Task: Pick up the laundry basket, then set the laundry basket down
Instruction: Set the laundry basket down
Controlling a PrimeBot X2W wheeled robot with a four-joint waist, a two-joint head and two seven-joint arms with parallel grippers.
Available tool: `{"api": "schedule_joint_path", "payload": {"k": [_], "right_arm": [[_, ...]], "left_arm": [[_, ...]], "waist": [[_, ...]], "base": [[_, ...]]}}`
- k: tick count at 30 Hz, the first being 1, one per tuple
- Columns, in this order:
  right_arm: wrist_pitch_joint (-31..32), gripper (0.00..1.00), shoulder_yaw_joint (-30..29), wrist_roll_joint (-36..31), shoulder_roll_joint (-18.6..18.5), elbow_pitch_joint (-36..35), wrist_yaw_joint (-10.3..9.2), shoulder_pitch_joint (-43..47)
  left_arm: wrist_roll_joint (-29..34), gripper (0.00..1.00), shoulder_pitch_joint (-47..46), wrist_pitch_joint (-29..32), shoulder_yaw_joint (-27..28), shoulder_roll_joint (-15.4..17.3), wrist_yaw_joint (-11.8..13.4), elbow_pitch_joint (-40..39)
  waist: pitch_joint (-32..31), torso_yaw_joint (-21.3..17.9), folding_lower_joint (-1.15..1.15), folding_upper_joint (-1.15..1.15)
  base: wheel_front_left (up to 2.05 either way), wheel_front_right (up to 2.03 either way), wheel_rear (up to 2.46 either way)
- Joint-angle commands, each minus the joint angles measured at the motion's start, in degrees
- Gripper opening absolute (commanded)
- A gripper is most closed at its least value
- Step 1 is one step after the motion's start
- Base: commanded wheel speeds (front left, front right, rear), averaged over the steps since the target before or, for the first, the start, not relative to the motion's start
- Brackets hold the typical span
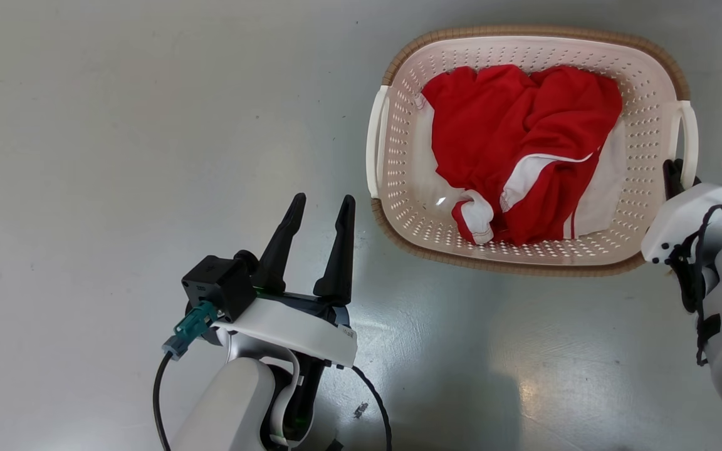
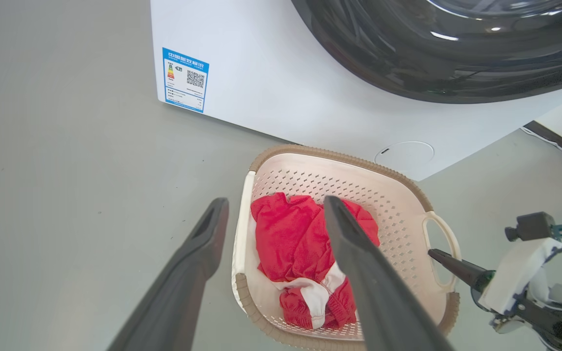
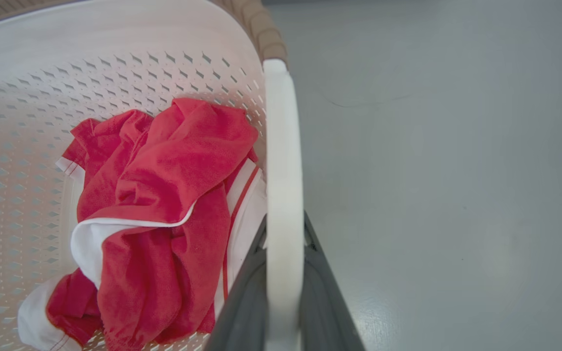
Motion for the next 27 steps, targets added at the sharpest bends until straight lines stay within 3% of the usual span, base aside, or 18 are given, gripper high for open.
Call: {"api": "schedule_joint_path", "payload": {"k": [1,27], "right_arm": [[-0.6,0.0,0.7,-0.8,1.7,0.1,-0.13,2.3],[-0.3,0.0,-2.4,-4.2,2.9,0.4,-0.13,1.9]], "left_arm": [[0.5,1.0,0.0,-0.3,1.6,0.9,0.3,-0.9],[0.6,1.0,-0.1,-0.3,1.7,0.9,0.4,-0.7]], "waist": [[-0.1,-0.1,0.0,0.0],[-0.4,-0.3,0.0,0.0]], "base": [[0.0,0.0,0.0],[0.0,0.0,0.0]]}}
